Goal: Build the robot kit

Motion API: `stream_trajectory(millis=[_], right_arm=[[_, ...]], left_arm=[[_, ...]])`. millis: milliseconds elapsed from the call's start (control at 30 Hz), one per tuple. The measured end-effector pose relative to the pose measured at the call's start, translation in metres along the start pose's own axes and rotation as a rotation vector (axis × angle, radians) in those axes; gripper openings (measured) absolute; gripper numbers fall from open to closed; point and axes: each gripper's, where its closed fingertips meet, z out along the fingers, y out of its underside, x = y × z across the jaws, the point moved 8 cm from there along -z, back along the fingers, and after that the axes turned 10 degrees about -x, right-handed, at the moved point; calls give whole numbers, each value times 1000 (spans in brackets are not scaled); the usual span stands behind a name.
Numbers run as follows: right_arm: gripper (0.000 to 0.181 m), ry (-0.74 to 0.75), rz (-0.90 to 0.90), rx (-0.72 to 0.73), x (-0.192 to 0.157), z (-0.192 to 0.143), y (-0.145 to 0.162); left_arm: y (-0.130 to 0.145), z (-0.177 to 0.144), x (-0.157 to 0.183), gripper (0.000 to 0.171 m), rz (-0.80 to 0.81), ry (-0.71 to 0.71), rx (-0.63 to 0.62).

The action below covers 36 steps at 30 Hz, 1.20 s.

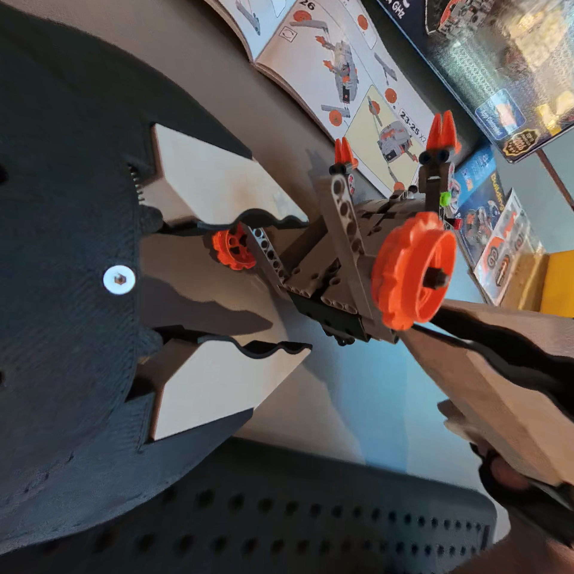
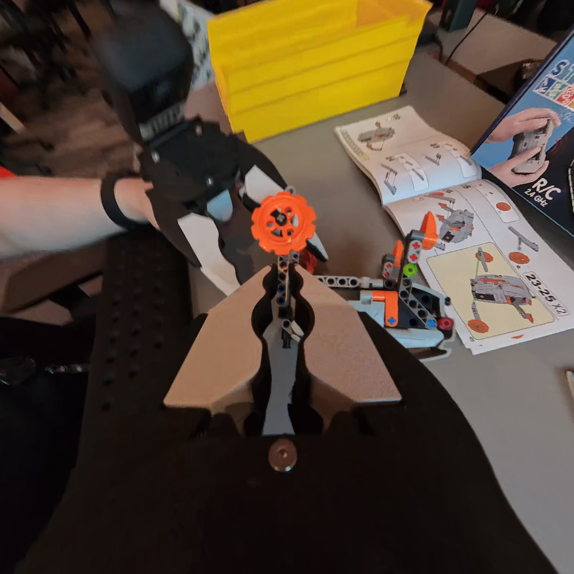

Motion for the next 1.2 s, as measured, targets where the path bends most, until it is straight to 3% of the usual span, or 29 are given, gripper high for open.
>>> stream_trajectory(millis=[100, 200, 267, 333, 400, 500, 667, 733, 867, 1000, 1200], right_arm=[[0, -74, 86, 122, 5, -5, 1], [2, -55, 93, 120, 8, -6, 6], [15, -14, 47, 106, 4, -7, 13], [22, 12, -4, 91, -1, -8, 23], [35, 90, -82, 87, -7, -10, 33], [70, 376, -320, 114, -22, -15, 36], [91, 739, -868, -50, -51, -5, 26], [98, 775, -986, -189, -50, 8, 29], [102, 796, -1018, -353, -35, 24, 35], [90, 788, -1024, -326, -34, 32, 31], [91, 856, -1091, -315, -39, 40, 30]], left_arm=[[-3, 12, 4, 74, 61, -137, -60], [0, 25, 10, 70, 169, -261, -137], [1, 30, 13, 51, 233, -292, -160], [0, 32, 14, 47, 241, -290, -163], [-1, 32, 11, 46, 201, -259, -160], [-6, 28, 7, 46, 36, -139, -136], [-14, 23, 7, 45, -154, 55, -105], [-16, 21, 8, 45, -219, 127, -92], [-17, 15, 7, 45, -246, 164, -76], [-15, 14, 9, 45, -254, 188, -71], [-11, 9, 10, 44, -260, 209, -60]])
